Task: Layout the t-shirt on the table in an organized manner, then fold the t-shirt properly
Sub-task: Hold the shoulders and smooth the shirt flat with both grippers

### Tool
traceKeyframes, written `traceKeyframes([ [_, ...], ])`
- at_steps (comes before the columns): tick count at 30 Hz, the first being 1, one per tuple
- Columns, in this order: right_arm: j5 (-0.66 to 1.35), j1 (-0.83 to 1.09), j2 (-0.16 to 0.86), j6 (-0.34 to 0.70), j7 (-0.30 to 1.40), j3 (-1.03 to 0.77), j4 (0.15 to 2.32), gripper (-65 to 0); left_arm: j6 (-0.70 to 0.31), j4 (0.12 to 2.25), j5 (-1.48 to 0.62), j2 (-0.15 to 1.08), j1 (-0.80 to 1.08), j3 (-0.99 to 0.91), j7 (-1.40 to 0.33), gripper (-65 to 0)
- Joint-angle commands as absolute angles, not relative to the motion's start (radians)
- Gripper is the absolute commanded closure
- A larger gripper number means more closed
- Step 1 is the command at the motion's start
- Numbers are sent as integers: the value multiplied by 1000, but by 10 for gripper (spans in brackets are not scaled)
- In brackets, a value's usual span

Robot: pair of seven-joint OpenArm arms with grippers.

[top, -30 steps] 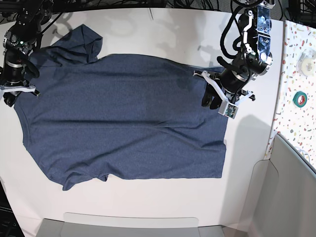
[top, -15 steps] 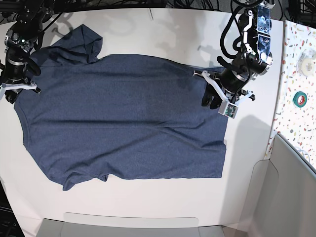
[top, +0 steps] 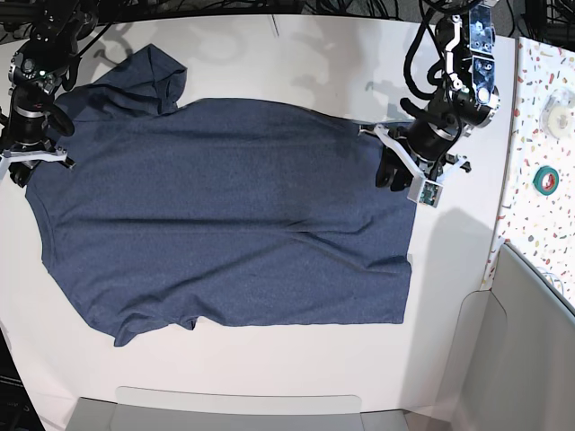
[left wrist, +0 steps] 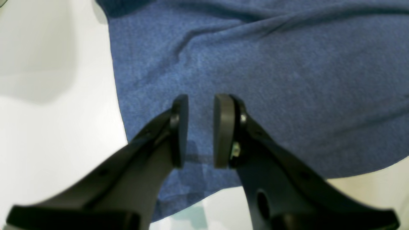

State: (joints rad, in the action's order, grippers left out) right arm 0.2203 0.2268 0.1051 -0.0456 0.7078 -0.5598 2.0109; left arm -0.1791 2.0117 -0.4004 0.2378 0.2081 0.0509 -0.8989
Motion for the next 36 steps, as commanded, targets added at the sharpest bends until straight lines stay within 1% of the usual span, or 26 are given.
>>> traceKeyframes([
  [1, 219, 222, 119, -45, 680, -564, 2026, -47, -179, 2037, -404, 243, 206, 45, -878, -139],
  [17, 220, 222, 124, -41, 679, -564, 2026, -46, -179, 2040, -404, 243, 208, 45, -877, -139],
  [22, 220, 220, 120, 88, 679, -564, 2026, -46, -180, 2040, -404, 243, 208, 48, -877, -139],
  [28, 220, 220, 119, 124, 679, -564, 2026, -46, -180, 2040, -404, 243, 208, 51, -875, -139],
  [30, 222, 220, 117, 154, 679, -564, 2026, -46, -182, 2045, -404, 243, 208, 50, -874, -139],
  [31, 222, 220, 117, 176, 679, -564, 2026, -46, -189, 2046, -404, 243, 208, 48, -863, -139],
  [36, 222, 220, 116, 242, 679, -565, 2026, -45, -305, 2048, -404, 243, 231, 45, -796, -139],
])
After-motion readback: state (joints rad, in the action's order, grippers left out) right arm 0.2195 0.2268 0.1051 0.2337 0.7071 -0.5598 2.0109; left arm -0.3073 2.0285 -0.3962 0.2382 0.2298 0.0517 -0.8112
